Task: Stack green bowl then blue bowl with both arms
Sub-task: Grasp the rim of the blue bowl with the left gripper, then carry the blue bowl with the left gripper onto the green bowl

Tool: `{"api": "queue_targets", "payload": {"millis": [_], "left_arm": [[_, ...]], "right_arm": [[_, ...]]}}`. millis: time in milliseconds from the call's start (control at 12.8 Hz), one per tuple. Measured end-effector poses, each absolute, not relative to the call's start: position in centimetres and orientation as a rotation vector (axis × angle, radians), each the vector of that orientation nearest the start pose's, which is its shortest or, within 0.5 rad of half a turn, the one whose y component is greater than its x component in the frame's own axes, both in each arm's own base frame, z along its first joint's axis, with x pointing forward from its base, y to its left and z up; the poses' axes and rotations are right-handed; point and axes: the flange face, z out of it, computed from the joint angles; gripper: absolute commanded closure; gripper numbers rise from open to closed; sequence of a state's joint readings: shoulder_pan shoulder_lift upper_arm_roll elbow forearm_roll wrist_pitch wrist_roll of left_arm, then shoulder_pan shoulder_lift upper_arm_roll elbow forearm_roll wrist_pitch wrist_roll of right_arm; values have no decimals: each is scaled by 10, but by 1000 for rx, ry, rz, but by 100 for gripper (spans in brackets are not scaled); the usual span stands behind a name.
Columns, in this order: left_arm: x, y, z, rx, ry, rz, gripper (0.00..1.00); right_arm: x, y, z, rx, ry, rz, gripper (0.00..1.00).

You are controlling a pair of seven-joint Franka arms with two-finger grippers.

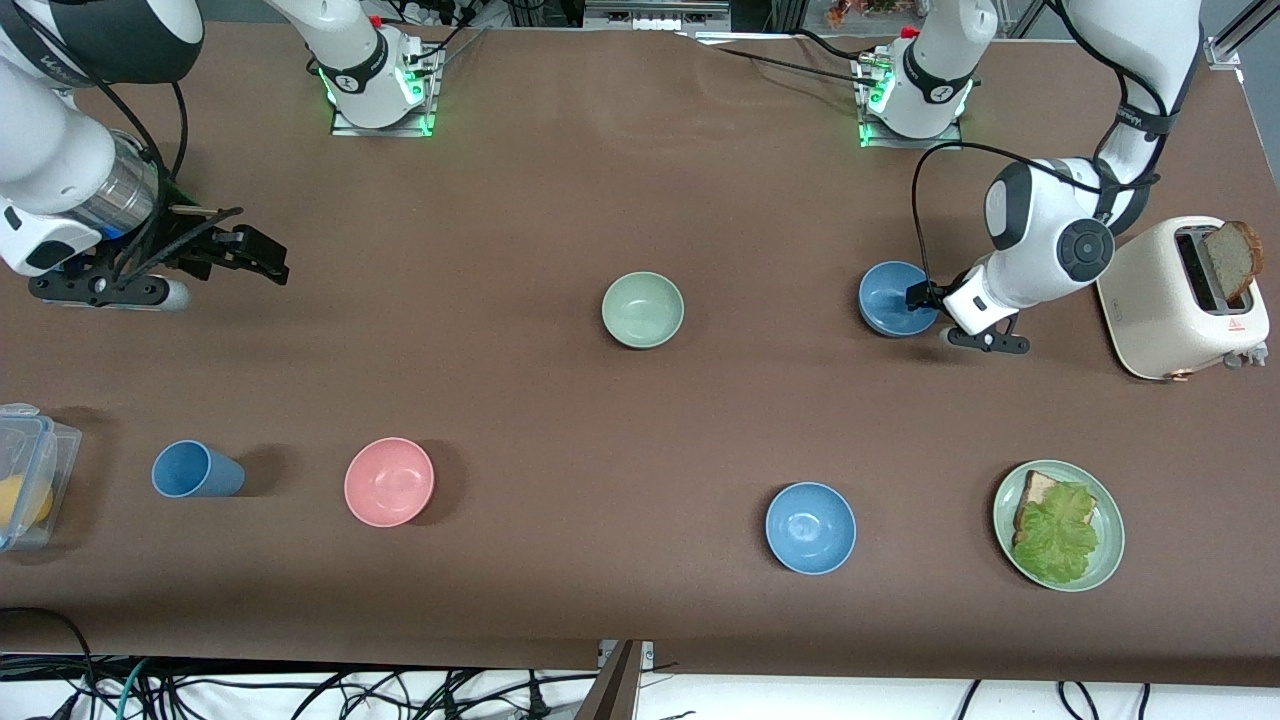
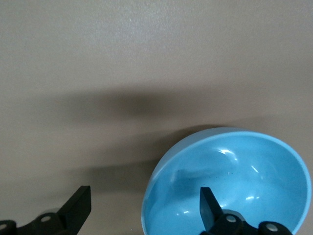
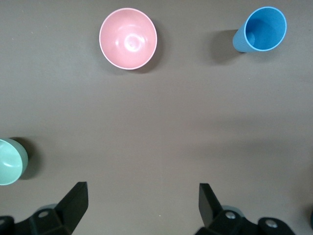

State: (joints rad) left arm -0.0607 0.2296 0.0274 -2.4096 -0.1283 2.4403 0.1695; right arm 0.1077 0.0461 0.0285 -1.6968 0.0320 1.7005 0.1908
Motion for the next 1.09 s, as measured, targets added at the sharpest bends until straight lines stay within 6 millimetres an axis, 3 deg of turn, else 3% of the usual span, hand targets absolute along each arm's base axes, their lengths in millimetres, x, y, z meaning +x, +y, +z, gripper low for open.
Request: {"api": "queue_targets", "payload": {"millis": [78,156,235,626,860,939,1095], "left_arm": [[472,-15,202,-3204,150,305,68],[471,-15,201,-3209,139,302,92],[470,-15,200,-3216,124,304,100],[469,-15,199,-3224,113,307,100],[476,-22,210,-3259,77,258,100],[483,-33,217,-3272,84,224,100],[503,-72,240,-3304,138,130,100]], "right_arm": [[567,81,550,-3118,89,78,0],[567,81,549,-3118,88,80,0],[566,81,549,-3118,87,81,0],[563,70,559,-3121,105,110,0],[564,63,565,-3120,123,101,0],[564,63,565,-3120,123,102,0],[564,63,564,-3120,121,103,0]]}}
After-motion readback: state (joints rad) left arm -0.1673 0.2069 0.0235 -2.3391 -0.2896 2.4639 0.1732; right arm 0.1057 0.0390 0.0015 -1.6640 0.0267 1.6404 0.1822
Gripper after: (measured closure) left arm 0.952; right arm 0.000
